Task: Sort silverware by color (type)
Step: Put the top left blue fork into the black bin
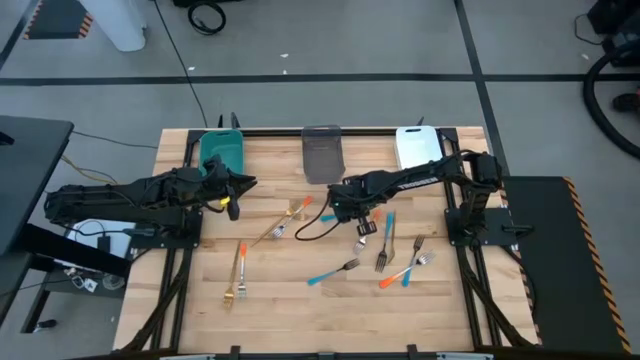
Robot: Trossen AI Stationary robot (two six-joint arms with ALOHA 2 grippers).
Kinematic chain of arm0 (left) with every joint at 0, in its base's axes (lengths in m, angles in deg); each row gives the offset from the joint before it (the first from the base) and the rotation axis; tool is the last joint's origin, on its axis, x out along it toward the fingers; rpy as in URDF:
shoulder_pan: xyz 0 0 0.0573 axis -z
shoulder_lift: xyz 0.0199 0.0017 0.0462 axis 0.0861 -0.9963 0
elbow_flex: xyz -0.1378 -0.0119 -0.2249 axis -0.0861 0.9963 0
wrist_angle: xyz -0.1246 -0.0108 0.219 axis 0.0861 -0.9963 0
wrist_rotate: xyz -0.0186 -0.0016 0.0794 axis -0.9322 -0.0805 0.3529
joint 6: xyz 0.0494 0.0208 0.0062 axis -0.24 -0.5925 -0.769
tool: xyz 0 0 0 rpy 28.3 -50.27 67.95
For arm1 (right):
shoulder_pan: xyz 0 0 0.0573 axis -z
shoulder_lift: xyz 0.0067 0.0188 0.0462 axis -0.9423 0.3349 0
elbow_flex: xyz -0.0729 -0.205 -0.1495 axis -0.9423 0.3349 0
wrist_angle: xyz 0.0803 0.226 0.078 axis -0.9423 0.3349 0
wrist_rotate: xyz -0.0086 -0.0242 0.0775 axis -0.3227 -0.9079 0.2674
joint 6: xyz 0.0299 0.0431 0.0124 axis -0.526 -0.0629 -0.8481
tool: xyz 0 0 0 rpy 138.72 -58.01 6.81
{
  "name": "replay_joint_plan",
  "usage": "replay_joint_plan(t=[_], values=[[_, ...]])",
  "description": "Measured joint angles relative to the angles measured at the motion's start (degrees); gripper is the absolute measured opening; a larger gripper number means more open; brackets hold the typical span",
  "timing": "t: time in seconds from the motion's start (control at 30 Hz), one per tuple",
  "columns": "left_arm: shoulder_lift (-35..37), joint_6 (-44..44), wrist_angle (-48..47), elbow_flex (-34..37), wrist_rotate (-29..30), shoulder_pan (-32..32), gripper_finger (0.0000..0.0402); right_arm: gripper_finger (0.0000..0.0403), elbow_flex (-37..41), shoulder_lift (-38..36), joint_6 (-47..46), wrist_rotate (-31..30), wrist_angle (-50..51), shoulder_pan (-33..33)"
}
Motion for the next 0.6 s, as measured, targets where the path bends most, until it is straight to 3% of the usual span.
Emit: replay_joint_plan(t=[0.6], values=[[0.0, 0.0, -0.6, 0.0, 0.0, 0.0, 0.0068, 0.0014, -10.2, 0.0, -5.9, -6.1, 6.8, -0.2]])
